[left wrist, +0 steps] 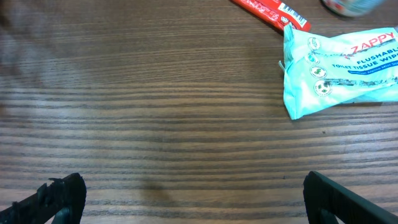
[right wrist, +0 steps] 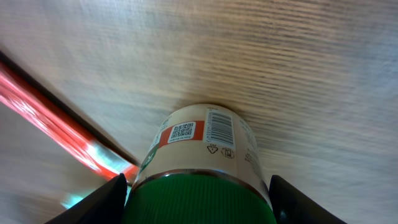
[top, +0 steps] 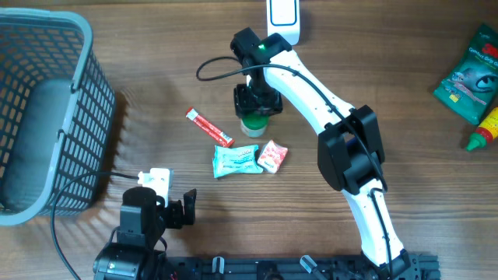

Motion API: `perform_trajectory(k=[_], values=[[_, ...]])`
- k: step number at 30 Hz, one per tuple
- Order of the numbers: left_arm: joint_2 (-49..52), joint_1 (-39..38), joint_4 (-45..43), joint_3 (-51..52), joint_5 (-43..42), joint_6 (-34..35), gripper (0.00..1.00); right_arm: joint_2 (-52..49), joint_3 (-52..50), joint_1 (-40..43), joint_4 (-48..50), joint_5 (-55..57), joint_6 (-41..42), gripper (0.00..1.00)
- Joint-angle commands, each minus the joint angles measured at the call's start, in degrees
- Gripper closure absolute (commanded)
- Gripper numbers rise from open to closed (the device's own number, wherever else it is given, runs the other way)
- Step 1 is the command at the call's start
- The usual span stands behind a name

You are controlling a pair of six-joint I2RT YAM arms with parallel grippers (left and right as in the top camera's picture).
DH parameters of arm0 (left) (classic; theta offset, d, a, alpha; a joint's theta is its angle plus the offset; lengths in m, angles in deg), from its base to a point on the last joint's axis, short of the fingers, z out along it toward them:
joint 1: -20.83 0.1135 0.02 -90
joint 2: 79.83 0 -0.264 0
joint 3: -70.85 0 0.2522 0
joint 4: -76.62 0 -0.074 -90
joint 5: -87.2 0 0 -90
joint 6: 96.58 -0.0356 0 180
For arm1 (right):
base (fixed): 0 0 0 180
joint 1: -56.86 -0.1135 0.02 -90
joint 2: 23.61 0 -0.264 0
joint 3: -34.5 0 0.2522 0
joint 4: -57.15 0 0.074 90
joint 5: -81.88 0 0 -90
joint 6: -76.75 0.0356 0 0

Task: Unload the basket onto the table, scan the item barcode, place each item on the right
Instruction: 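Reach the right gripper to the green-lidded jar and grasp it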

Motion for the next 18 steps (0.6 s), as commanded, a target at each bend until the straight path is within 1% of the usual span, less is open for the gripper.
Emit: perform_trajectory(k=[1, 3, 5, 9, 11, 13, 15, 16, 18], values=[[-0.04, -0.31, -0.13, 0.07, 0.57, 0.13, 0.0, -0.63, -0.15, 0.17, -3.26, 9.79, -21.31, 0.24], [-0.04, -0.31, -0.13, 0.07, 0.57, 0.13, 0.0, -0.15, -0.13, 0.0, -4.74, 14.08, -23.69, 0.11], [-0.04, -0.31, -0.13, 0.07, 0.57, 0.13, 0.0, 0.44, 0.02, -0.09, -4.83, 15.47, -23.69, 0.01], [-0.04, -0.31, -0.13, 0.07, 0.57, 0.13, 0.0, 2.64, 1.81, -0.61, -5.66, 15.41, -22.86, 0.0], [-0.04, -0.31, -0.13, 0.07, 0.57, 0.13, 0.0, 4.46, 2.93, -1.14, -6.03, 15.67, -20.57, 0.0], [-0.04, -0.31, -0.13, 0.07, 0.57, 0.13, 0.0, 6.6, 4.22, -1.51, -6.54, 15.82, -16.46, 0.0], [-0.04, -0.31, -0.13, 0.07, 0.57, 0.13, 0.0, 8.92, 5.01, -1.7, -6.6, 15.82, -10.58, 0.0], [-0.04, -0.31, -0.13, 0.07, 0.57, 0.13, 0.0, 10.14, 5.27, -1.7, -6.64, 15.8, -5.88, 0.0], [-0.04, -0.31, -0.13, 0.07, 0.57, 0.13, 0.0, 12.22, 5.27, -1.6, -7.48, 15.8, 7.02, 0.0]])
